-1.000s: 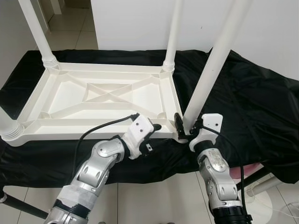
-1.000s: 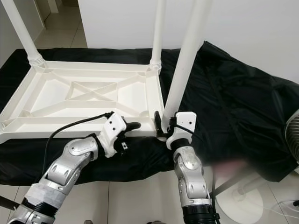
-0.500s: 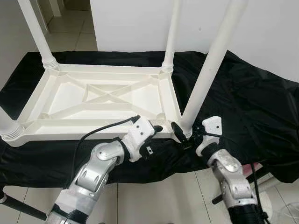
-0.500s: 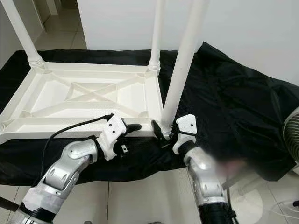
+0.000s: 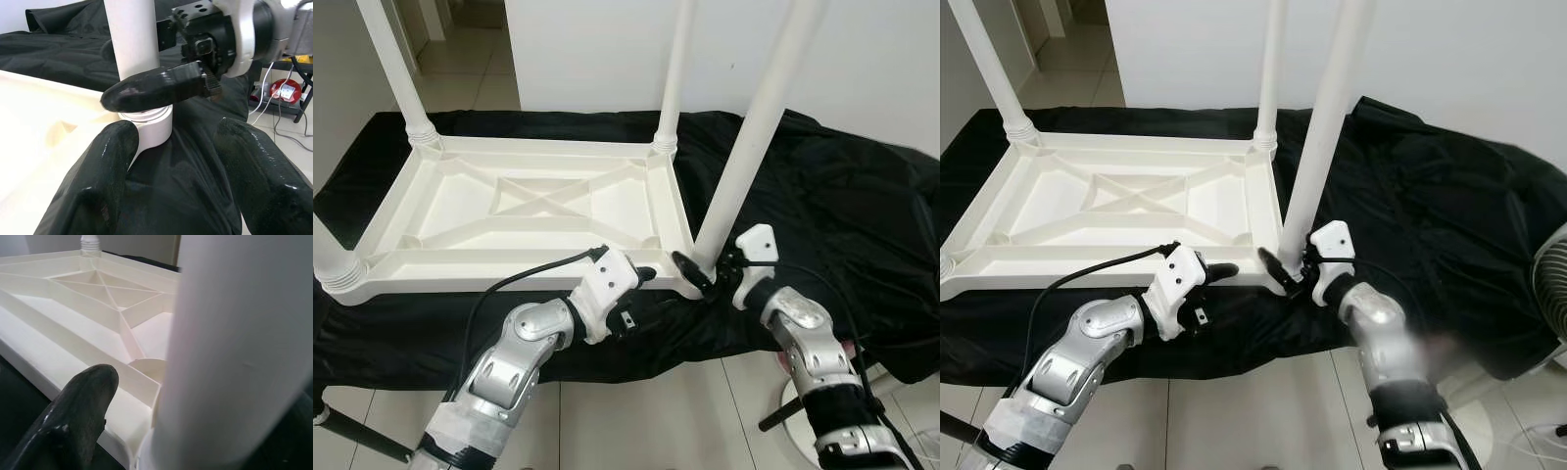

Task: Building children table

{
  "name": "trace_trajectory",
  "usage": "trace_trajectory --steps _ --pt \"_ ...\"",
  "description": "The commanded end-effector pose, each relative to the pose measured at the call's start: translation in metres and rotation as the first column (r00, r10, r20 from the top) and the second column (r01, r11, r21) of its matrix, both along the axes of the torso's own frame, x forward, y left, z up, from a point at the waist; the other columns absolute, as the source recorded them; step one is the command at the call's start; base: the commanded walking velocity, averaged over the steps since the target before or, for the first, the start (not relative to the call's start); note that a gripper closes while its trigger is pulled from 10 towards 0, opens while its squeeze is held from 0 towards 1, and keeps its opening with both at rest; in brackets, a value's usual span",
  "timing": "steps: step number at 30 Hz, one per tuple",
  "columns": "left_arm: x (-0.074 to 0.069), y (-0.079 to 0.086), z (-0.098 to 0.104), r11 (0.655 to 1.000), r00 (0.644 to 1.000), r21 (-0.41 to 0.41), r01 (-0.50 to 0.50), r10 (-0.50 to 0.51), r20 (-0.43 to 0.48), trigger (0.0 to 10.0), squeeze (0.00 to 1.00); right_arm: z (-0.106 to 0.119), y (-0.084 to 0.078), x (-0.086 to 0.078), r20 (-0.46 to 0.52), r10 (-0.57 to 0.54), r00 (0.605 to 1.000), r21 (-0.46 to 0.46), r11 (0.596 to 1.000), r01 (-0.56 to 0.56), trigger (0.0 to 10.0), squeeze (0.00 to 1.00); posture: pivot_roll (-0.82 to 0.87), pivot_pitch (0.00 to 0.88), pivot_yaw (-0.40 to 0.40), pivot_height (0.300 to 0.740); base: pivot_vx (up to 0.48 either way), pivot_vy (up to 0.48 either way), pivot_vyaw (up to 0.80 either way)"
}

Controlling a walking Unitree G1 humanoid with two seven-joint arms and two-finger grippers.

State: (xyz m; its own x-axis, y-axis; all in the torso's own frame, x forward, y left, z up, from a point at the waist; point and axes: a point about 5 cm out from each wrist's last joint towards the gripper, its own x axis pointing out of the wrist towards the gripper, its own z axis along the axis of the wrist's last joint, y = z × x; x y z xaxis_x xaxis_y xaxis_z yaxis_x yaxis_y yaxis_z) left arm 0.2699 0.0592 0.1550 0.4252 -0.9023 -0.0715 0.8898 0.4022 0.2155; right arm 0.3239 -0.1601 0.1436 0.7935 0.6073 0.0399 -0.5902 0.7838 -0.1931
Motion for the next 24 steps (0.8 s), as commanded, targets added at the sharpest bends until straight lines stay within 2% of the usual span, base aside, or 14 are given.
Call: trace_trajectory --steps 1,2,3,4,15,16,21,24 --pt "0.0 0.0 0.001 1.0 1.0 0.009 -0.009 0.009 0.002 10.0 0.0 -0.003 -0.001 0.002 -0.009 0.012 1.0 -0.021 1.0 -0.012 3.8 0.0 -0.07 0.0 -0.033 0.74 0.0 0.0 0.0" --pt "0.0 0.001 0.001 1.0 1.0 0.009 -0.011 0.011 0.003 10.0 0.0 -0.004 -0.001 0.003 -0.013 0.015 1.0 -0.024 1.0 -0.015 0.9 0.0 -0.06 0.0 -0.033 0.74 0.0 0.0 0.0" --pt "0.0 0.001 0.001 1.0 1.0 0.009 -0.011 0.011 0.003 10.0 0.0 -0.004 -0.001 0.003 -0.013 0.015 1.0 -0.024 1.0 -0.015 0.9 0.0 -0.06 0.0 -0.033 0.74 0.0 0.0 0.0" --pt "0.0 0.001 0.001 1.0 1.0 0.01 -0.013 0.013 0.004 10.0 0.0 -0.005 -0.001 0.004 -0.019 0.018 1.0 -0.029 0.999 -0.019 0.0 0.0 -0.06 0.0 -0.031 0.74 0.0 0.0 0.0" --pt "0.001 0.003 0.003 0.999 1.0 0.011 -0.03 0.03 0.009 10.0 0.0 -0.013 -0.007 0.002 -0.059 0.02 0.998 0.021 1.0 -0.019 0.0 0.0 -0.06 0.007 -0.027 0.74 0.0 0.0 0.0" --pt "0.001 0.003 0.003 0.999 0.999 0.012 -0.032 0.031 0.009 10.0 0.0 -0.012 -0.007 0.001 -0.055 0.004 0.998 0.041 0.999 -0.002 10.0 0.0 -0.06 0.009 -0.027 0.74 0.0 0.0 0.0" --pt "0.003 0.005 0.003 0.999 0.999 0.014 -0.042 0.041 0.01 10.0 0.0 -0.007 -0.002 -0.002 -0.052 -0.113 0.992 0.087 0.989 0.117 10.0 0.0 -0.07 0.019 -0.026 0.74 0.0 0.0 0.0" --pt "0.004 0.006 0.003 0.999 0.999 0.015 -0.045 0.044 0.01 10.0 0.0 -0.006 0.001 -0.003 -0.046 -0.143 0.989 0.102 0.984 0.147 10.0 0.0 -0.07 0.028 -0.026 0.74 0.0 0.0 0.0"
